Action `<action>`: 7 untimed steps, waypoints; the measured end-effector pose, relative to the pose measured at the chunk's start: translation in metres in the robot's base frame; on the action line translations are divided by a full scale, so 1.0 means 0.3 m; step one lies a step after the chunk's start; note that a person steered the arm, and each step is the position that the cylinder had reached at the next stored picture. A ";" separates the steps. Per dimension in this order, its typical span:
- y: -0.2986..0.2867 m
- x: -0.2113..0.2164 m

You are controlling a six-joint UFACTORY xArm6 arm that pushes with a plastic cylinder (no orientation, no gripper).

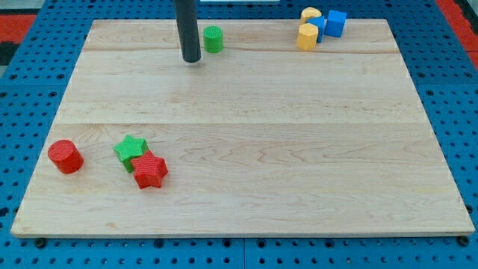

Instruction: Slide the red star along with the green star towards the center left

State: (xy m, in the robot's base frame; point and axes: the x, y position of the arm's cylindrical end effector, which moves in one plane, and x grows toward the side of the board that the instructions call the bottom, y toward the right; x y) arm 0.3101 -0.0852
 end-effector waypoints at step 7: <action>-0.009 0.464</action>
State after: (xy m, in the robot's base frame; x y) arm 0.4492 -0.0880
